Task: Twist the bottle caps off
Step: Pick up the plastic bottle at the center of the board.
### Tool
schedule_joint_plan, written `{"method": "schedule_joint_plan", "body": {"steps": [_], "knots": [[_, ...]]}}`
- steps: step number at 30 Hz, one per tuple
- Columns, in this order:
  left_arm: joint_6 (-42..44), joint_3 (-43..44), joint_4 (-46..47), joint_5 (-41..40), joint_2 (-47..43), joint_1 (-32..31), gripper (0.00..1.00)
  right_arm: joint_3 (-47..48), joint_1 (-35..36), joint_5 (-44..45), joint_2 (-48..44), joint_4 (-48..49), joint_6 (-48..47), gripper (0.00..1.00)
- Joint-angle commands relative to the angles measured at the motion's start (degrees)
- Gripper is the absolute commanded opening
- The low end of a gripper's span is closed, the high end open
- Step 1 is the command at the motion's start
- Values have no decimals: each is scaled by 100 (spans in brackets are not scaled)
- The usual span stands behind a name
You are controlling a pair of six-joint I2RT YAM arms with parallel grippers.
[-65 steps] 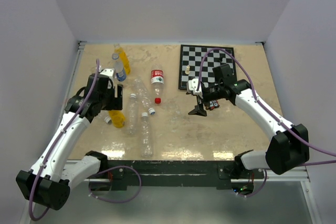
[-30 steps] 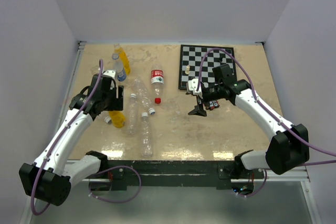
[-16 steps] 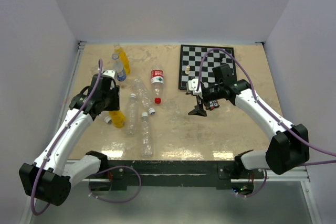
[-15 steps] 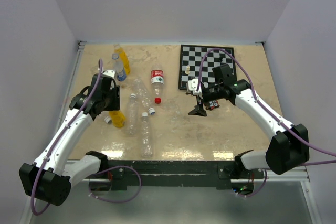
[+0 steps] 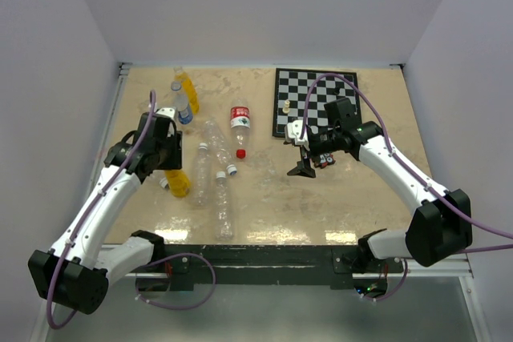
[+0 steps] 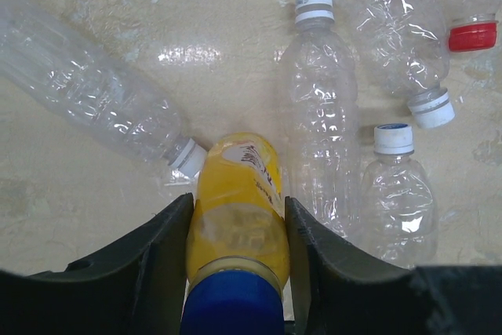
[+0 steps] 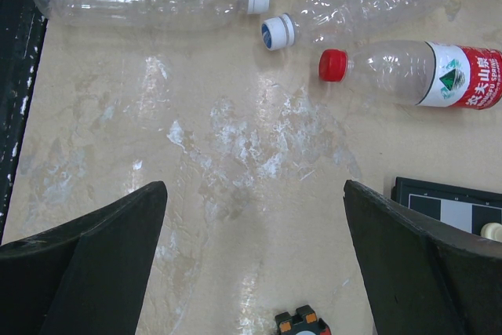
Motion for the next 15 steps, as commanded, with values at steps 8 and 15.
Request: {"method": "schedule_joint_plan", "body": {"steps": [8,15], "knots": [[254,1366,-159,6,-60,-30,0,-46,24,-116,-26,6,-72,98],[465,1946,-98,752,54,-30,0,-54,103,-143,-8,15,-63,98]]}}
